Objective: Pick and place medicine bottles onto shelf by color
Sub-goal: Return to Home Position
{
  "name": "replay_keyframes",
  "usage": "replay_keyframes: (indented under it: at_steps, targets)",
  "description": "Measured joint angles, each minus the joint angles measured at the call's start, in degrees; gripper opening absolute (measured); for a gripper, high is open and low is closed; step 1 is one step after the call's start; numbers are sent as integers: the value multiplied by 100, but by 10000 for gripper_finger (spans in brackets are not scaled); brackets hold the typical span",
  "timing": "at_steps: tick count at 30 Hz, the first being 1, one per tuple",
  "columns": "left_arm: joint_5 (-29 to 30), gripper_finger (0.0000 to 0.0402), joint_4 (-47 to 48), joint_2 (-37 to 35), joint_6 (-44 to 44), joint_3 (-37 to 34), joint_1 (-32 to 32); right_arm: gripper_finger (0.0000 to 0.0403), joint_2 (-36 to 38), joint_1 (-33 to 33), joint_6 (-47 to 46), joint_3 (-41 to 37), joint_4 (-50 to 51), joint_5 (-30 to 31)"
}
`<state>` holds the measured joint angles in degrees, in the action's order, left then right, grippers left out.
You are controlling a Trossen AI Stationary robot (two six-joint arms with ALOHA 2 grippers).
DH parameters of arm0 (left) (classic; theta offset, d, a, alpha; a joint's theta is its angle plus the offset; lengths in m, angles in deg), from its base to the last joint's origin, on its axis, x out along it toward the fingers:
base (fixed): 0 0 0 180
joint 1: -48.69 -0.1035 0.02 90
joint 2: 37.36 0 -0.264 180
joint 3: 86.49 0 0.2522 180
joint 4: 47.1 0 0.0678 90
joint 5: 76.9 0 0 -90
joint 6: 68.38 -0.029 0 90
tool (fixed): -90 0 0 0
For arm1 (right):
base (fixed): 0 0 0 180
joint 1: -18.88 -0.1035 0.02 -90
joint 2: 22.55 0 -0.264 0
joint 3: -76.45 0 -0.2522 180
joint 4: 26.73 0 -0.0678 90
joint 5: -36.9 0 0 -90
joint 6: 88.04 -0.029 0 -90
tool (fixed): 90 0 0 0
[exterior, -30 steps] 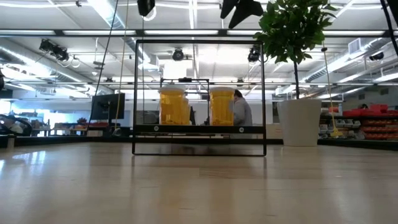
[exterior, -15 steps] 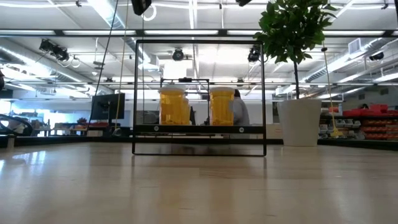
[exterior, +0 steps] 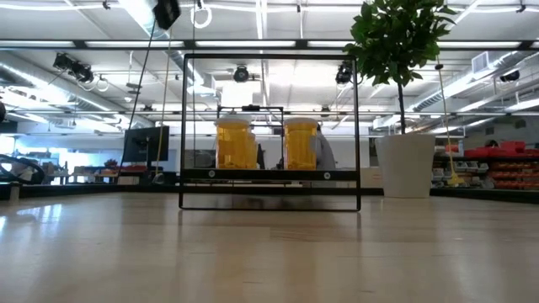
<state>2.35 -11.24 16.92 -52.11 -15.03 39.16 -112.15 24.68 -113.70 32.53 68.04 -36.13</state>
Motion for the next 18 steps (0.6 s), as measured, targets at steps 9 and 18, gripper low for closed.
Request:
replay_keyframes:
  at_steps: [9, 18]
  targets:
    - [3, 2, -1101, -1322, 648, -1664, -143, 12, 123, 4, -62, -68, 127, 102]
    - [110, 1, -1171, -2310, 912, -2612, -220, 12, 1281, 0, -702, -2094, -725, -78]
